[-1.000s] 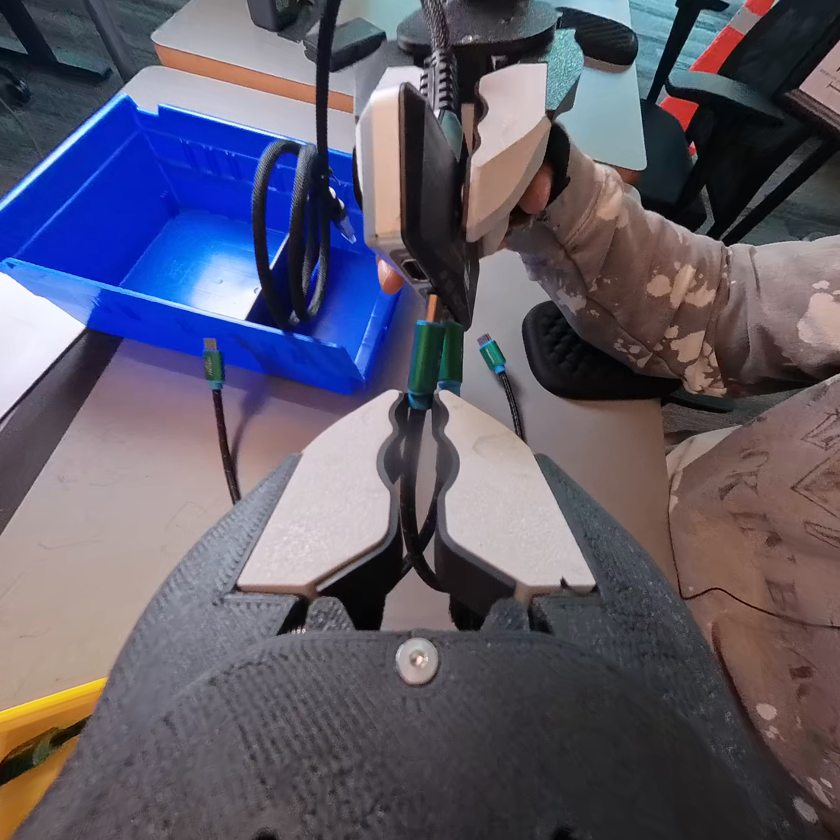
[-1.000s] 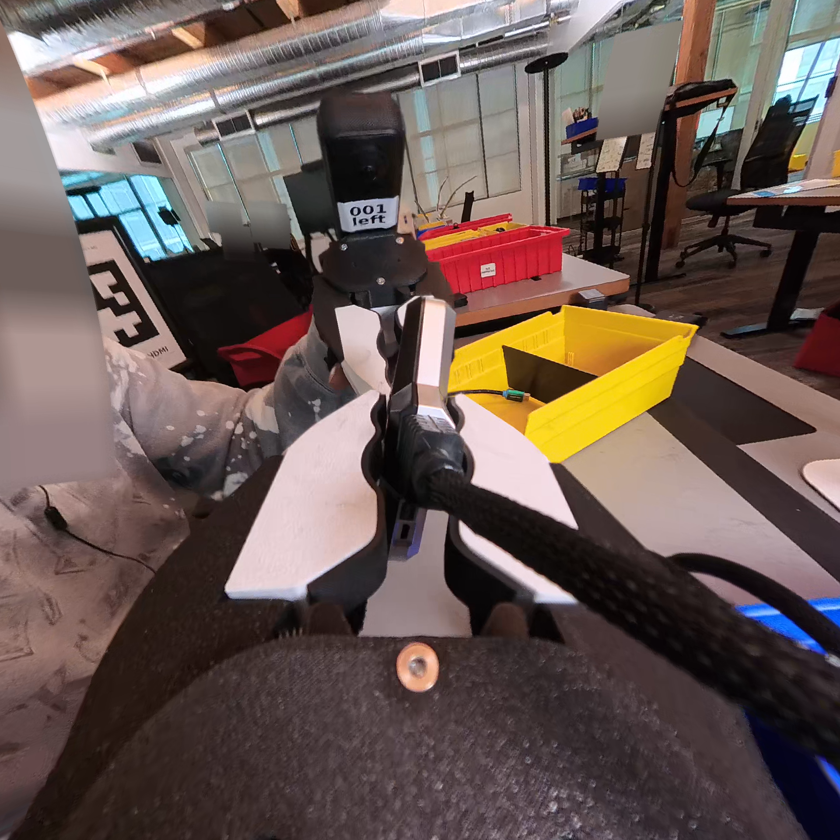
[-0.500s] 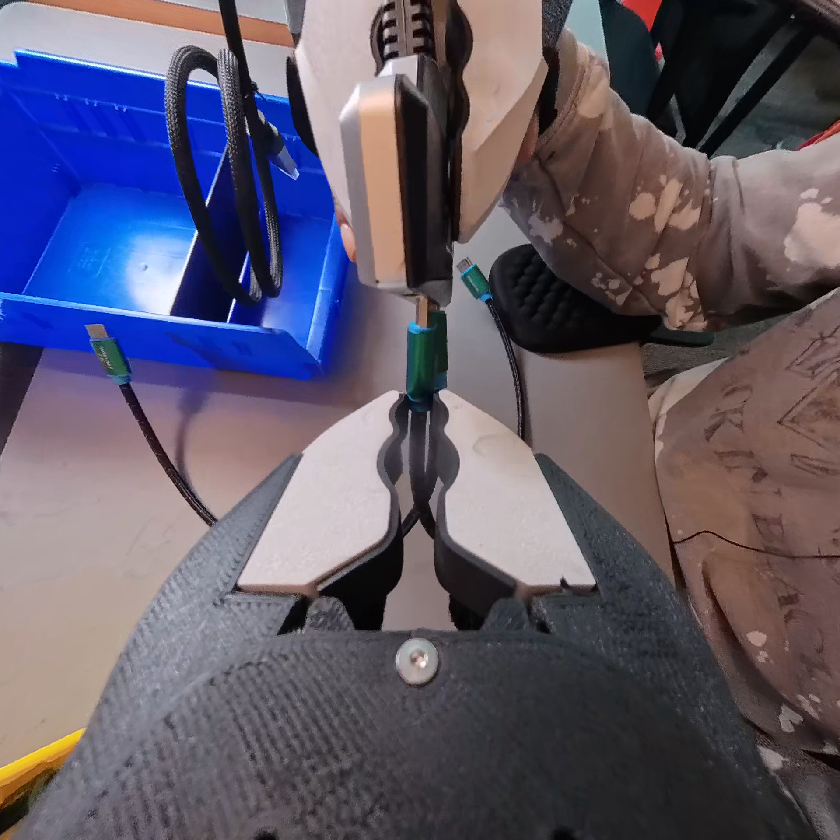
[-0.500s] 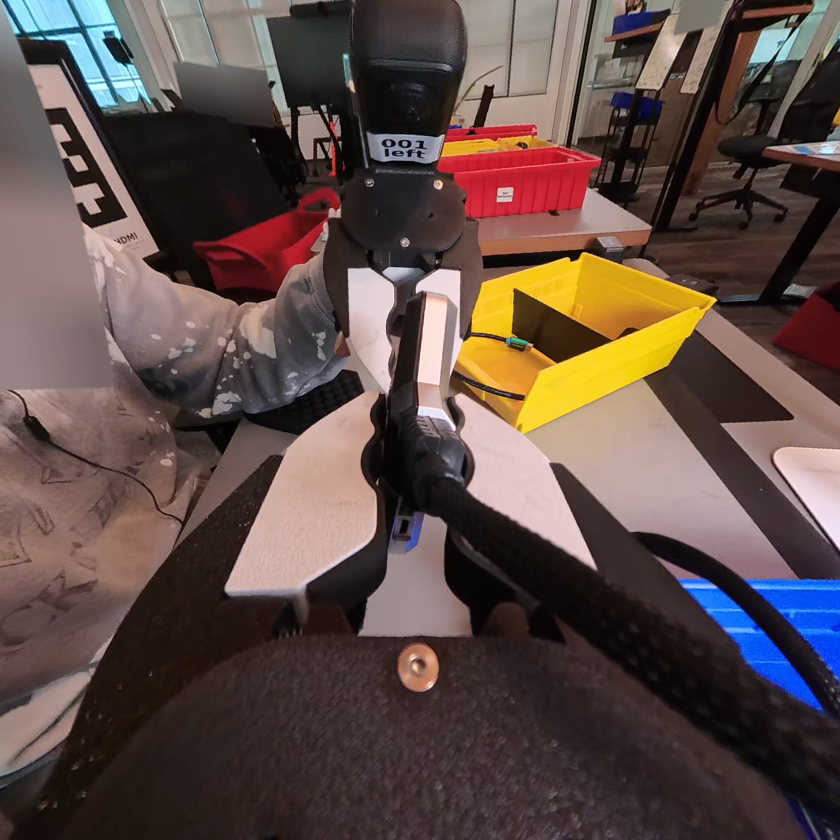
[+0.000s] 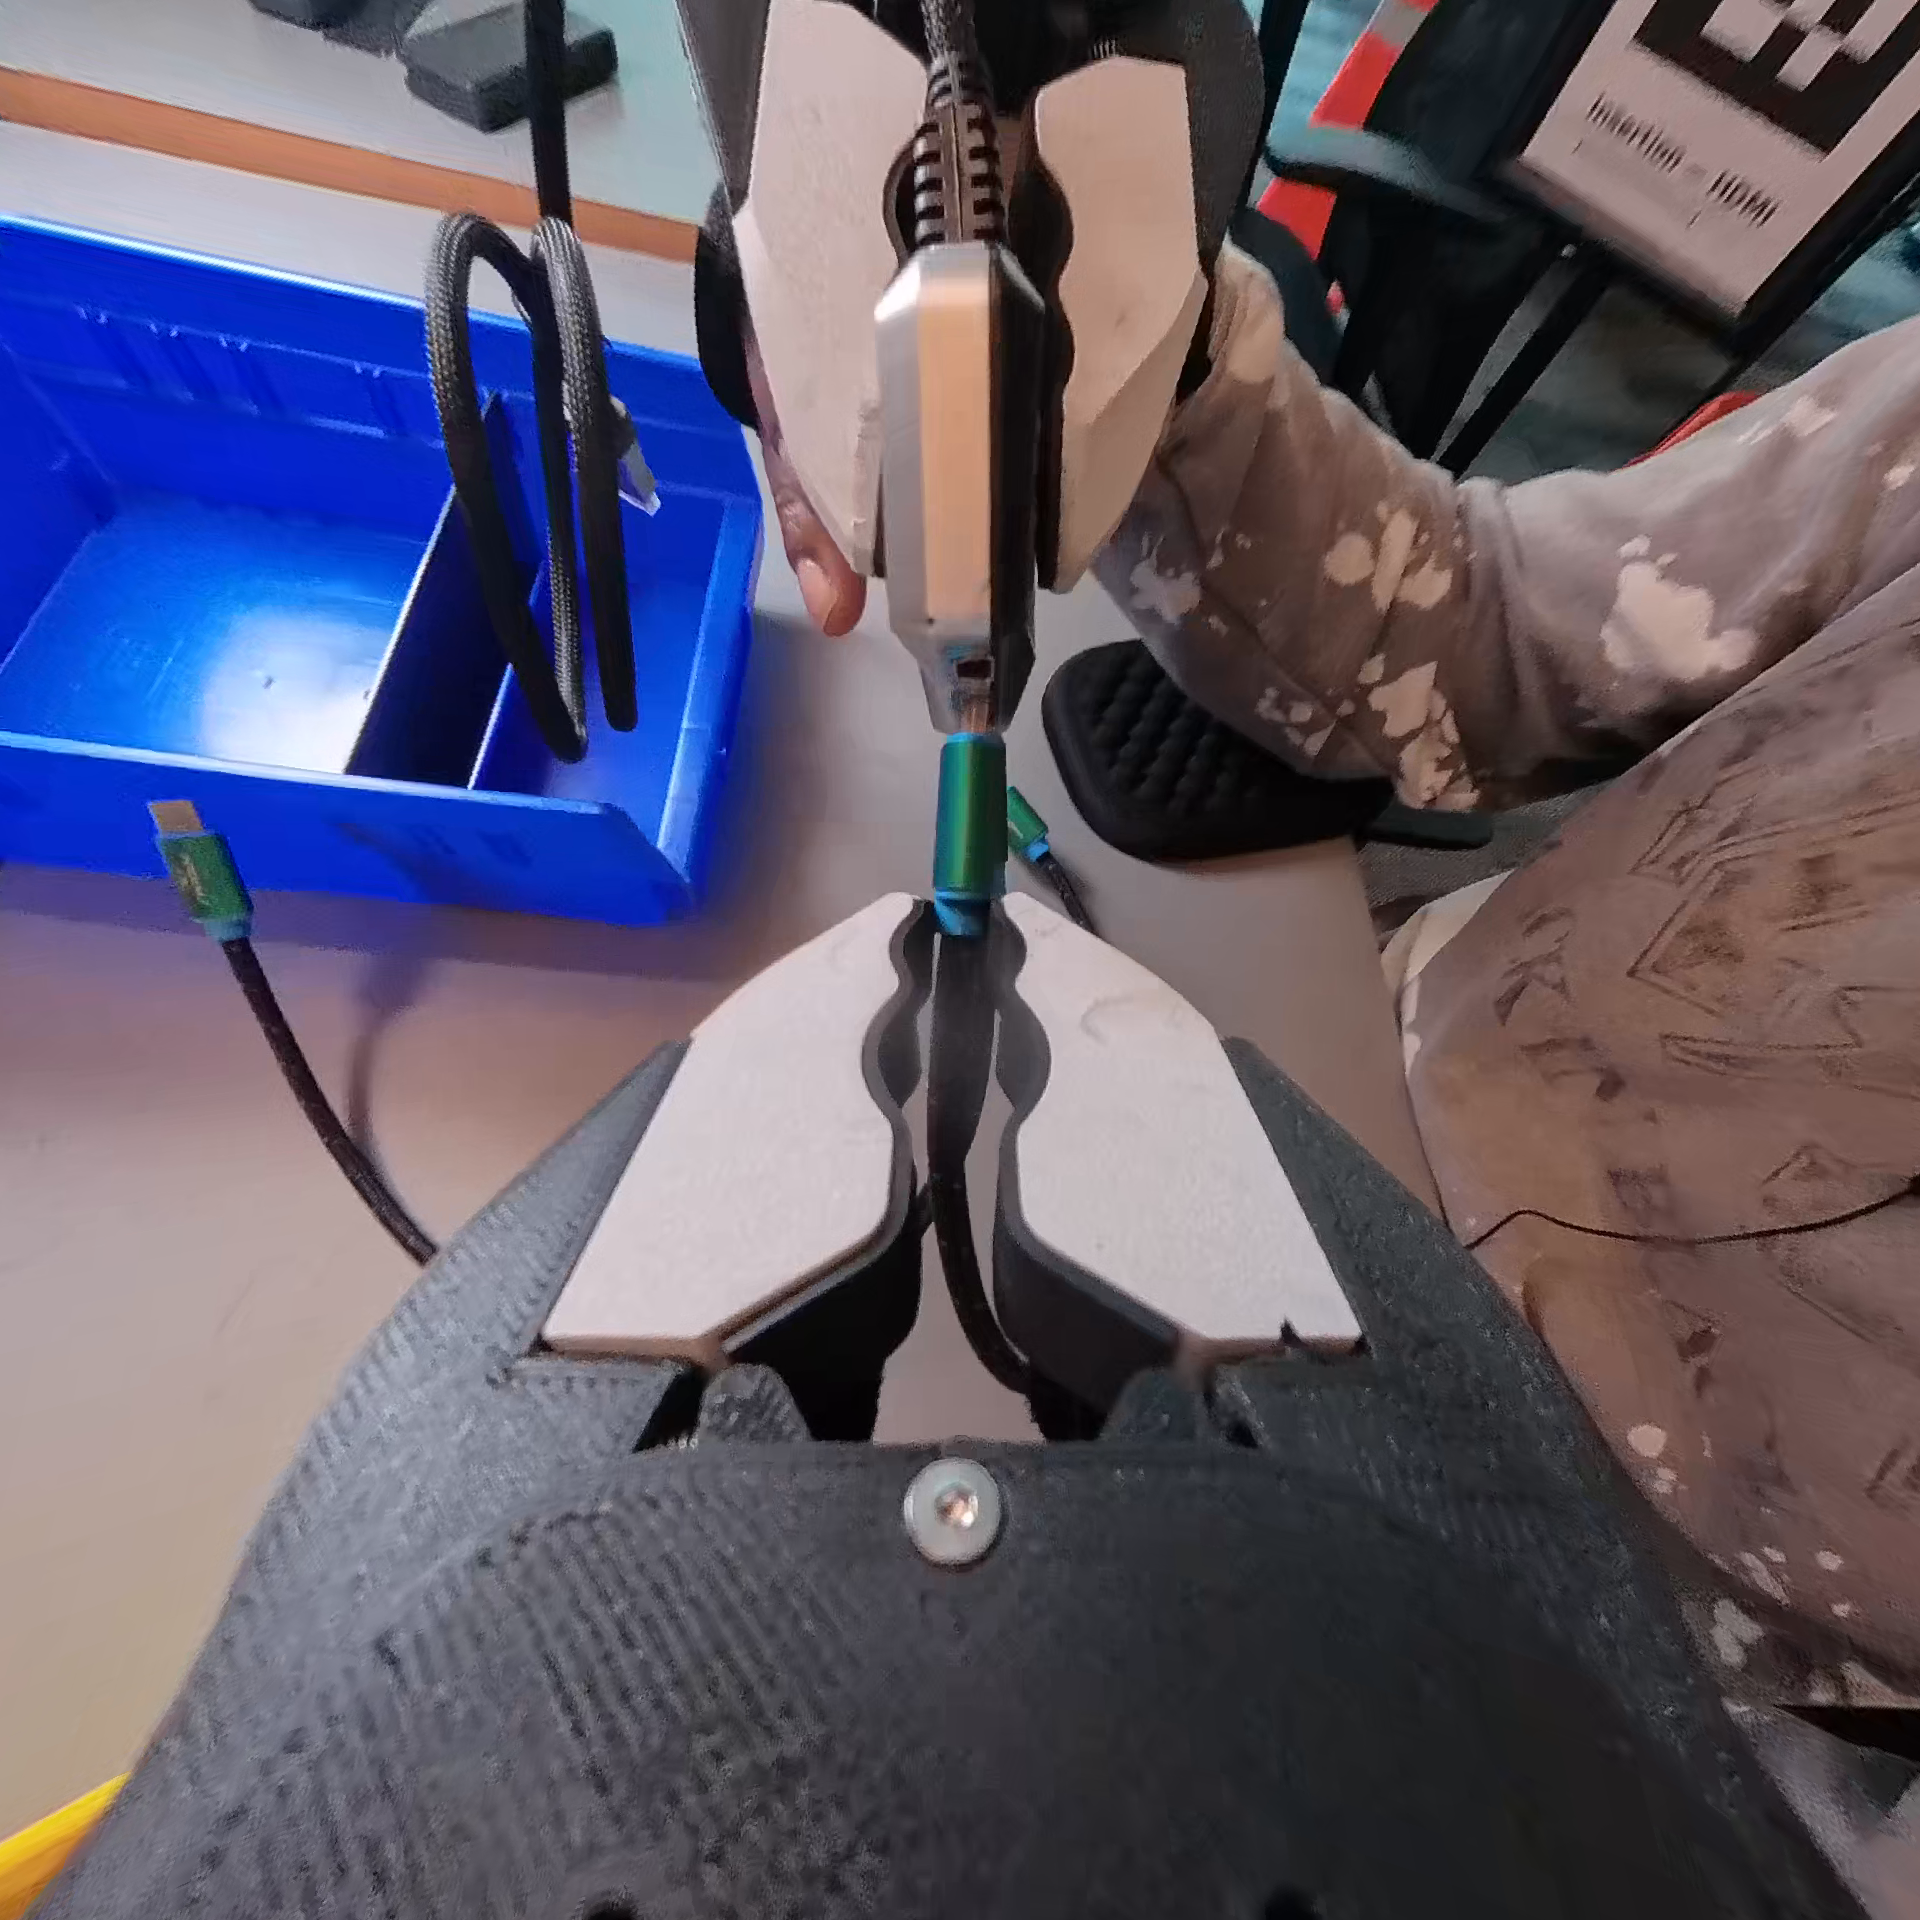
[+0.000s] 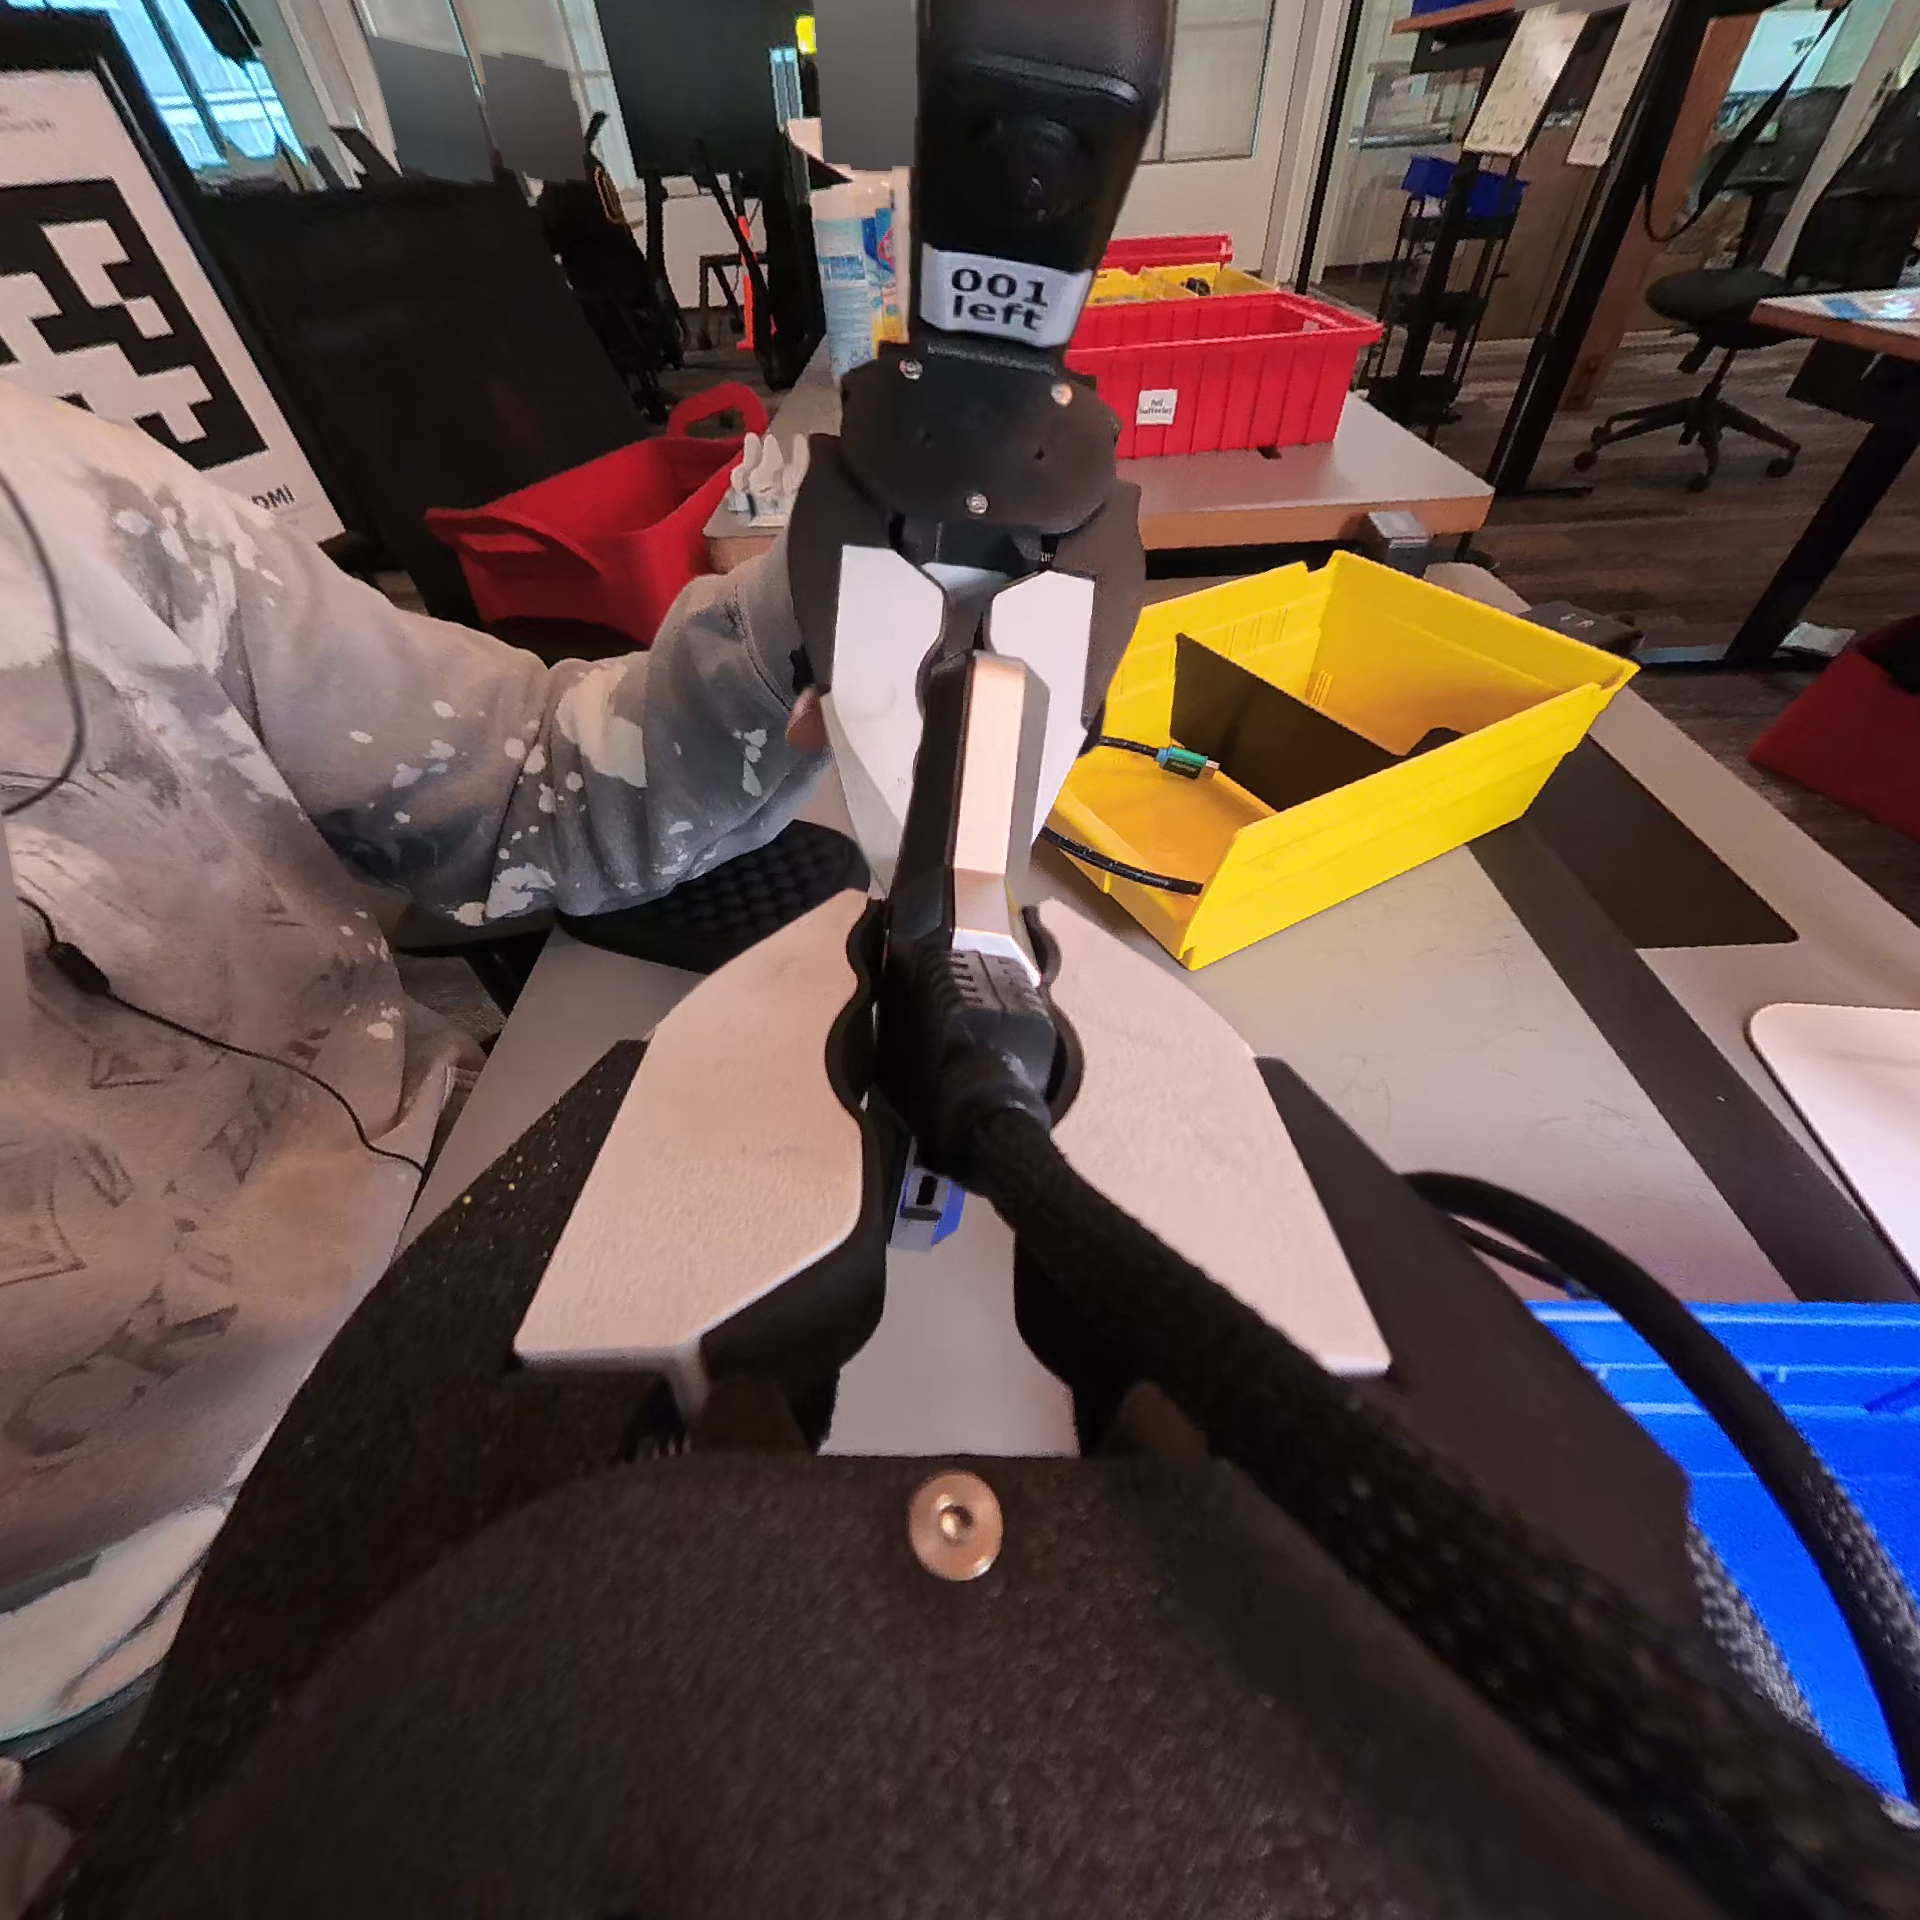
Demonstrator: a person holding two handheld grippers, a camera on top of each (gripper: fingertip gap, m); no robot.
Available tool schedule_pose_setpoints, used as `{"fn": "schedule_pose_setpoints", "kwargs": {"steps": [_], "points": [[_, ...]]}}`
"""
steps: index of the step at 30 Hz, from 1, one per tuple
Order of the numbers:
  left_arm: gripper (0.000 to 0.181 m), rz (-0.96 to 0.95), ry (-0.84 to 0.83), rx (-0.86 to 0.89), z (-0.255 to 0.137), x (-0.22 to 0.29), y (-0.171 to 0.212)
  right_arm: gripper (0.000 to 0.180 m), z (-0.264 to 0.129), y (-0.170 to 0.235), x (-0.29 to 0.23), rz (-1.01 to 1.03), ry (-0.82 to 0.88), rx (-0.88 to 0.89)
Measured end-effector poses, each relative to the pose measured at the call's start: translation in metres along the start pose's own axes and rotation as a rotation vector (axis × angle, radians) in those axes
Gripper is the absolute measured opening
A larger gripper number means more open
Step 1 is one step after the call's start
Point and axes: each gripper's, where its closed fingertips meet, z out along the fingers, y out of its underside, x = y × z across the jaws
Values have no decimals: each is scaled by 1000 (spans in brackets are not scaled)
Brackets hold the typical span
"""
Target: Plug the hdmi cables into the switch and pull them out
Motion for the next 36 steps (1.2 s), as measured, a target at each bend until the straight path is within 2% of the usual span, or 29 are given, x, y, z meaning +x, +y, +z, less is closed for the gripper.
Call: {"fn": "schedule_pose_setpoints", "kwargs": {"steps": [9, 14, 19, 23, 27, 32, 36], "points": [[10, -9, 58, 21, 5, 2, 1, 25, -1, -1, -1, 1, -7, 7], [10, -50, 64, 160, -8, -3, -18, 25, -6, -10, 5, 13, 16, 68], [10, -26, 68, 132, -3, 1, -15, 25, -6, -9, 5, 42, -21, 94], [10, -55, 69, 190, -6, -2, -23, 24, -9, -11, 9, 71, -21, 129], [10, -43, 62, 177, -1, 0, -22, 25, -10, -15, 11, 110, -55, 188], [10, -77, 81, 266, -14, -2, -33, 24, -10, -10, 8, 117, -80, 166], [10, -73, 63, 255, -17, -2, -32, 23, -7, -10, 12, 158, -106, 199]]}}
